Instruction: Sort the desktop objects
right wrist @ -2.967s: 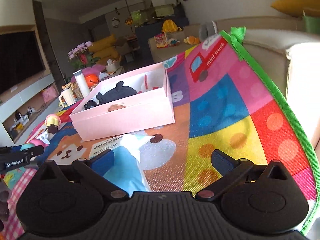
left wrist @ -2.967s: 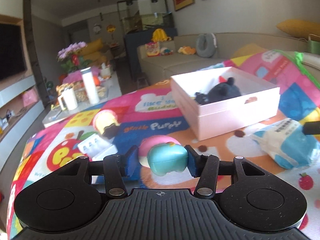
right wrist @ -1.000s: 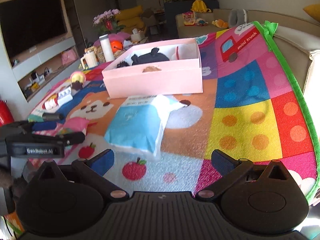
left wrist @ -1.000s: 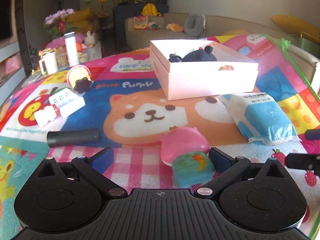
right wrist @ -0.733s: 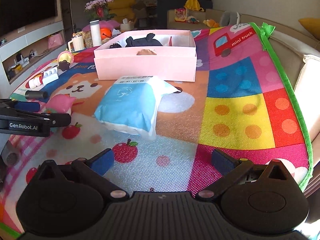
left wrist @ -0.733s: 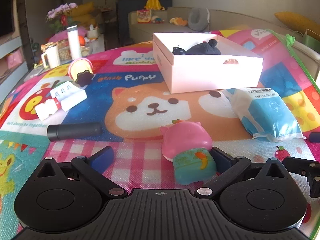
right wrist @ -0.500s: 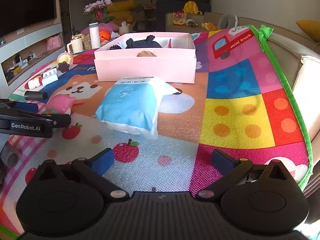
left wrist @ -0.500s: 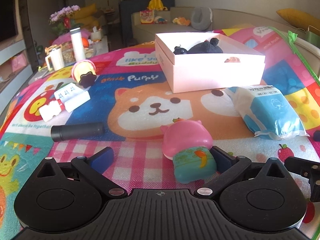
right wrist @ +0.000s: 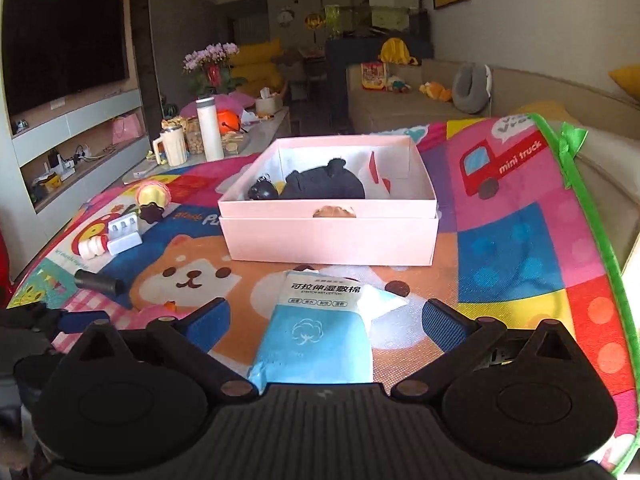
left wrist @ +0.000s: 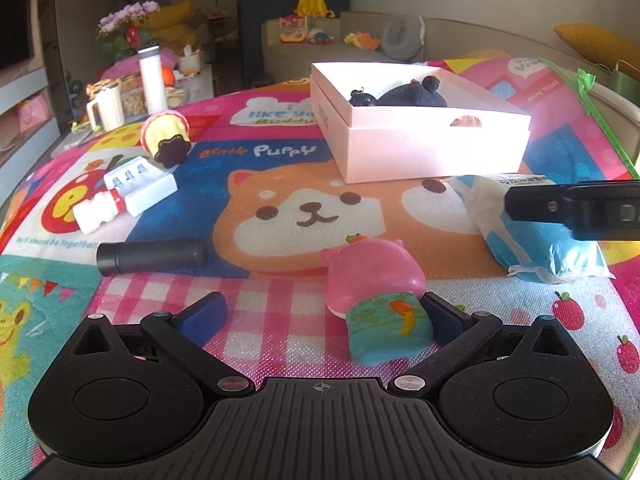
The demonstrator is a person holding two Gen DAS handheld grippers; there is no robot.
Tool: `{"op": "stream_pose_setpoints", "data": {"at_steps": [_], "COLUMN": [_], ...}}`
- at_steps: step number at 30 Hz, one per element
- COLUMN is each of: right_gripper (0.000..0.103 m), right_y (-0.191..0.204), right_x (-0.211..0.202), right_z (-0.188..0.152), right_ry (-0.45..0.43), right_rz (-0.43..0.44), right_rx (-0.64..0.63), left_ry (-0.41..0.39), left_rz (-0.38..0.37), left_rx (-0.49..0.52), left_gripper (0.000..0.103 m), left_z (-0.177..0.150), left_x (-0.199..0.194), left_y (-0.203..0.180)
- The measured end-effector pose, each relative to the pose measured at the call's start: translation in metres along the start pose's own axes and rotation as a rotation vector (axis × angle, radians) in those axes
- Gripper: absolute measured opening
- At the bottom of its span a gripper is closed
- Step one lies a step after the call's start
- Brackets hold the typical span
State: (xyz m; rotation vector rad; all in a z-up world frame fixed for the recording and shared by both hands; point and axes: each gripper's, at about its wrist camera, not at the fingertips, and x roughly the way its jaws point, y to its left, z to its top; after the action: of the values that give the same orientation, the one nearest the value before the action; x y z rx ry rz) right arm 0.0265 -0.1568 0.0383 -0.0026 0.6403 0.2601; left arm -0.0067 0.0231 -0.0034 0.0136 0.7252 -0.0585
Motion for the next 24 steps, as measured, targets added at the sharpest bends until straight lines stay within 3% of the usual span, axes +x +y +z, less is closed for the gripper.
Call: {"op": "stream_pose_setpoints", "data": {"at_steps": [4,5,6,11,14,17,19,20,24], "right_gripper": [0.071,0.059,0.056,0.054,0.054,0.054,0.054,0.054,0.054], "right_y": [-0.006,-0.007,-0.008,-0.018,-0.024,-0.027,-0.027,-0.027,-0.026], "right_x": [0.017,0.016,0.014,-0.005,-0.017,-0.025,-0.026,-0.027,-0.027], "right_z": [-0.004,-0.006,-0.008,-0.022,-0.03,-0.036,-0.037,-0.037,-0.037], "right_ry": [0.059,0.065,0.063,0.026,0.02,0.016,0.016,0.016,0.018], "right_rz": [0.003,0.007,-0.001,-0.099,-0.103,-0.104,-0.102,-0.101,-0.098], "right_rx": [0.023,0.017,0.006,-0.022,-0.033,-0.043,-0.05,-0.052,-0.048], "left_ry": [0.006,0.009,0.011,0.005,-0.048,-0.098,-0.095,-0.081,-0.051], "left_rz": [-0.003,-0.002,-0.003,-0.016,-0.09,-0.053,-0.036,-0.042,-0.058], "left_rx": [0.001,0.001,0.001,-0.003,-0.032,0.022,0.048,0.051,0.051], "left_gripper": [0.103,0.103,0.103,0.103,0.103,0.102,0.087,0.069,0.068], "left_z": [0.0,0.001,0.001,0.0,-0.003,-0.001,0.002,0.004,0.005], "left_x": [0.0,0.001,0.001,-0.004,-0.02,-0.03,-0.028,-0.026,-0.018], "left_y": [0.001,0.001,0.001,0.002,0.001,-0.014,-0.021,-0.023,-0.025]}}
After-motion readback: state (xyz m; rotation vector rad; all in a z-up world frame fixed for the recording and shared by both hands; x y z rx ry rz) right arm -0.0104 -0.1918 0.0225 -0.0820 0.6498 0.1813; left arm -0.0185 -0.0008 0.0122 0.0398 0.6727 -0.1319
